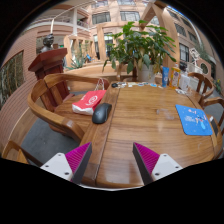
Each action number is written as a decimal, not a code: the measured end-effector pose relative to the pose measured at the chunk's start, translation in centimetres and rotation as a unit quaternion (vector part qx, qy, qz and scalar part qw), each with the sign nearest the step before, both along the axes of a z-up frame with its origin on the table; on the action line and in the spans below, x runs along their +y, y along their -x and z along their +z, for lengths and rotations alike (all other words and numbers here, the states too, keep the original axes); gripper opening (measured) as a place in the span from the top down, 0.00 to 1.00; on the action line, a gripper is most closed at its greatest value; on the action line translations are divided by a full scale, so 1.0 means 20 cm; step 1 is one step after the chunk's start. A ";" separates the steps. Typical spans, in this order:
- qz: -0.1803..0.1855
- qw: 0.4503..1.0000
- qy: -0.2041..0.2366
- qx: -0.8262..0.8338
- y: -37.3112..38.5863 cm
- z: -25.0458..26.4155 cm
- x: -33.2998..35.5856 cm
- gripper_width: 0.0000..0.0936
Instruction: Arrange mouse
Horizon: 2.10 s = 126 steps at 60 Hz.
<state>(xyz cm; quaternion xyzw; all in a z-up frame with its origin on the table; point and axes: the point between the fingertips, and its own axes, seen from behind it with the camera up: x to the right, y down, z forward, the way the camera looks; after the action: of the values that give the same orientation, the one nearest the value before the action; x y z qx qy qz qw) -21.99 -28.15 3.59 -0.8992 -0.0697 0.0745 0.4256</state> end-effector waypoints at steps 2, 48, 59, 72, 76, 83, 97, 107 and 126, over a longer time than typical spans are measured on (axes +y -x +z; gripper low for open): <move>-0.001 1.000 -0.001 0.002 0.07 -0.02 0.07 0.10; -0.081 0.995 -0.008 -0.058 0.41 -0.25 1.01 0.57; -0.063 0.997 -0.003 -0.036 0.43 -0.24 1.01 0.60; -0.033 0.995 -0.085 0.026 0.41 0.34 0.96 0.60; -0.029 0.990 -0.126 0.051 0.33 0.65 0.95 0.60; -0.030 0.977 -0.195 0.083 0.07 1.14 0.92 0.60; -0.091 0.964 -0.245 0.048 -0.92 1.35 0.94 0.60; -0.148 0.979 -0.139 -0.003 -1.59 0.74 0.96 0.60; -0.164 0.985 -0.005 -0.046 -2.03 -0.18 0.83 0.54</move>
<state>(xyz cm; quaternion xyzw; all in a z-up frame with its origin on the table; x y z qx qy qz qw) 18.60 -11.59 0.01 -0.8987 0.0590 -0.0380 0.4328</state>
